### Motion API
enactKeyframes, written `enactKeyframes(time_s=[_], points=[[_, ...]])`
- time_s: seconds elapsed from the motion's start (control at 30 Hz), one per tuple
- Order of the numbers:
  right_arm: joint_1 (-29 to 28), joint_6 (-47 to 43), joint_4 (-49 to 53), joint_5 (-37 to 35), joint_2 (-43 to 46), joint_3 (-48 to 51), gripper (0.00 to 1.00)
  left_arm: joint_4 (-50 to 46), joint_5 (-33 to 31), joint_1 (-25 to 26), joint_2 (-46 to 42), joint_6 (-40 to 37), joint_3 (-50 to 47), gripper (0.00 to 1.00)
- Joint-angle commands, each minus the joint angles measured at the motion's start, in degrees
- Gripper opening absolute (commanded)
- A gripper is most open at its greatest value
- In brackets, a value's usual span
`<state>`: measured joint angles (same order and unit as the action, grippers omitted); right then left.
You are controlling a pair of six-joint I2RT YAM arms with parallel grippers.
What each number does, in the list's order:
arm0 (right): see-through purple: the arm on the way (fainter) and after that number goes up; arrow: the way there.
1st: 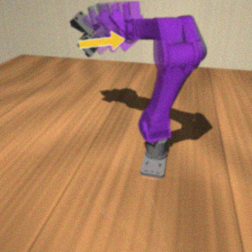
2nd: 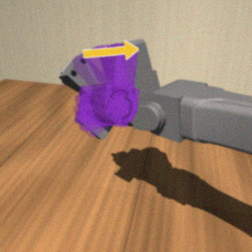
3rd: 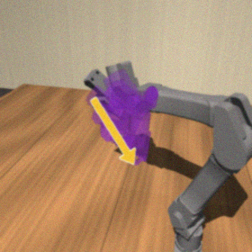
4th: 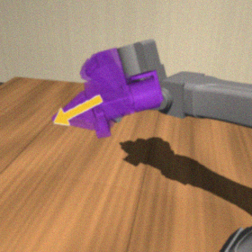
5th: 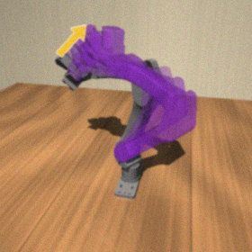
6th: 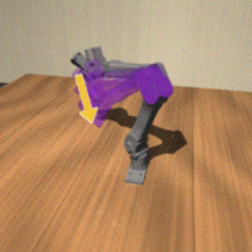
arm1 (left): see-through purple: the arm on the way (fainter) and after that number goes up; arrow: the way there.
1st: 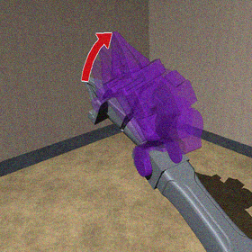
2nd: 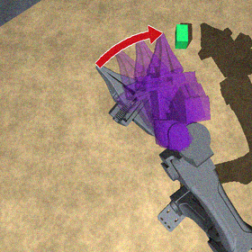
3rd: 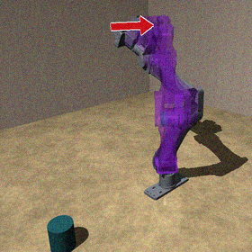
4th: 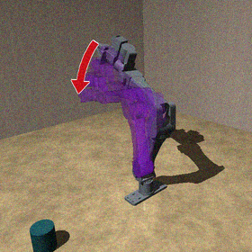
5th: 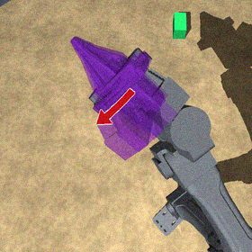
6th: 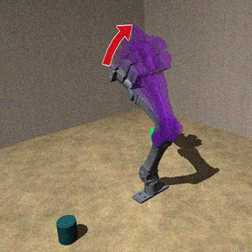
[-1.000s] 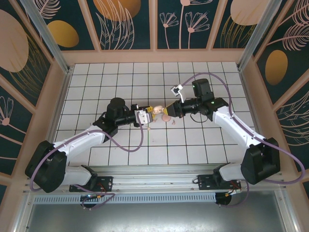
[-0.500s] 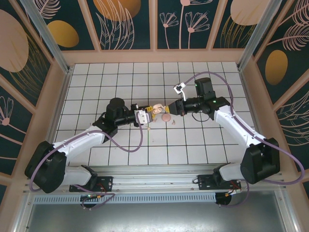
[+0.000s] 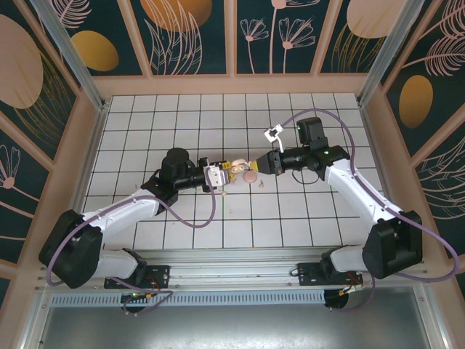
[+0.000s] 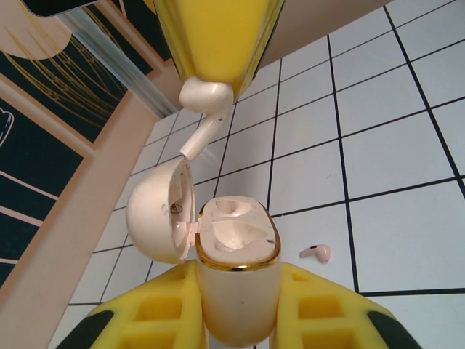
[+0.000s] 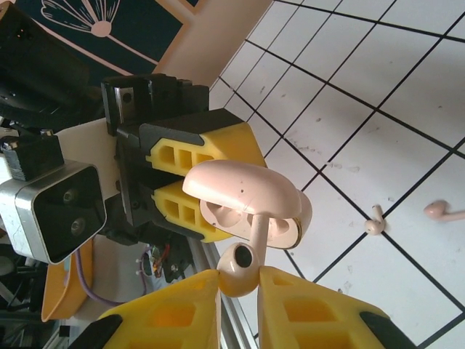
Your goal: Insert wireless bluetooth earbuds into charging case
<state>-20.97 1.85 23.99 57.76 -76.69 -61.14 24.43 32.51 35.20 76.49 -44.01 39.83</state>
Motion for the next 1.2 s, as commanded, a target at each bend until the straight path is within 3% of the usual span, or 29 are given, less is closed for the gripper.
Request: enactKeyframes(time_s=[0.0, 0.47, 0.67, 0.93, 1.17], points=[[0.5, -1.0, 2.6, 1.5, 1.8, -1.7, 0.19, 2.6, 1.6, 0.3, 0.5, 1.5, 0.0, 0.13], [0.7, 5.7, -10.1, -1.2, 0.8, -0.1, 0.18, 6.0, 5.7, 0.4, -0.1, 5.8, -0.1, 0.13], [0.8, 6.1, -11.9, -1.2, -0.4, -0.6, 0.18, 11.0, 7.2, 0.3, 1.2, 12.1, -1.0, 0.13], [2.9, 2.6, -5.1, -1.2, 0.4, -3.6, 0.18, 25.5, 10.1, 0.3, 6.1, 28.7, -4.2, 0.13], [5.2, -0.2, 2.4, -0.1, 2.5, -5.2, 0.18, 25.8, 10.2, 0.3, 7.4, 30.6, -4.0, 0.13]])
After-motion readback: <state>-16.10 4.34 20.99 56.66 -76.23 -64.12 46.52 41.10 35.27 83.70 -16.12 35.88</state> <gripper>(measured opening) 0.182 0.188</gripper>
